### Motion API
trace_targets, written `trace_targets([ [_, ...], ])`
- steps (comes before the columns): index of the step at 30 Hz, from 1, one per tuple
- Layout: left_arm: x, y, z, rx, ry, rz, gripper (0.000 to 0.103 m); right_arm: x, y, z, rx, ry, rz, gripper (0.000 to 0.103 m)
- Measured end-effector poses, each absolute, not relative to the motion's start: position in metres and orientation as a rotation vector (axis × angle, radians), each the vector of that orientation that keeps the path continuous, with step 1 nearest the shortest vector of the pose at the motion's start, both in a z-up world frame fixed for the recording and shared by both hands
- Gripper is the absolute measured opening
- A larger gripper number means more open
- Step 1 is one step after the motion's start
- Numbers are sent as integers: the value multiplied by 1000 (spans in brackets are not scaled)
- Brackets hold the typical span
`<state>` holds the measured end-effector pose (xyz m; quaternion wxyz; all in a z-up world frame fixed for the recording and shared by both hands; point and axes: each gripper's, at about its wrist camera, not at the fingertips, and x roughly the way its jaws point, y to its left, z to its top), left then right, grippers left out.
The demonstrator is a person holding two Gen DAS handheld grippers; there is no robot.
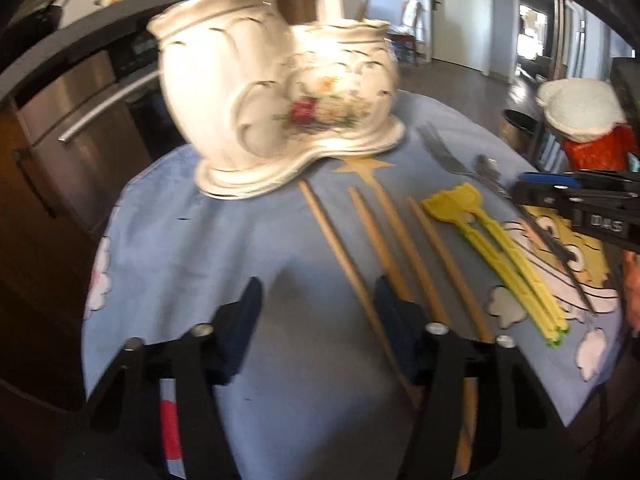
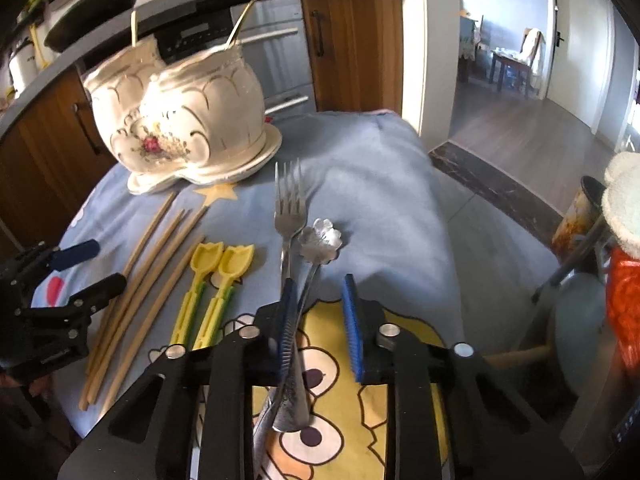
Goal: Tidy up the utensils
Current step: 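Grasp another wooden chopstick with the left tool while the right tool grasps the silver flower-handled spoon, then lift both utensils and lower them into the ceramic holder's cups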
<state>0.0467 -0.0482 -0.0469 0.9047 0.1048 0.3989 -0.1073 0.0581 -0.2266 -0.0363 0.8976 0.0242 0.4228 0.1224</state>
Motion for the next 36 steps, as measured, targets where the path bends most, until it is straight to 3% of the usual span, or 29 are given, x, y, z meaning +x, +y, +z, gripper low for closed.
trace_targets([
  [5, 49, -54, -46, 217, 855, -276, 12, 65, -230, -36, 59, 914, 287, 10],
  [6, 50, -54, -45, 222, 857, -274, 9, 66, -231, -35, 59, 914, 293, 3],
  [8, 53, -47, -43, 205, 873, -289, 6, 67, -233, -33, 38, 904, 275, 1],
  [16, 53, -21, -37, 262, 903, -254, 5, 64, -241, -30, 6, 915, 274, 1],
  [18, 51, -17, -34, 275, 909, -257, 5, 61, -240, -29, -12, 916, 273, 16],
  [21, 47, -14, -31, 299, 908, -271, 5, 58, -239, -28, -24, 924, 286, 22],
  [24, 42, -14, -30, 312, 912, -285, 7, 59, -239, -32, -34, 945, 286, 22],
  [26, 40, -13, -29, 308, 912, -290, 16, 62, -239, -35, -31, 961, 292, 22],
  [28, 40, -13, -29, 309, 911, -298, 34, 64, -238, -37, -39, 960, 299, 22],
  [31, 42, -12, -36, 305, 927, -294, 36, 67, -238, -38, -13, 951, 322, 19],
  [34, 48, -7, -42, 263, 940, -306, 36, 70, -239, -40, -16, 937, 328, 8],
  [36, 52, -4, -43, 232, 943, -317, 32, 69, -237, -39, -30, 927, 330, 6],
])
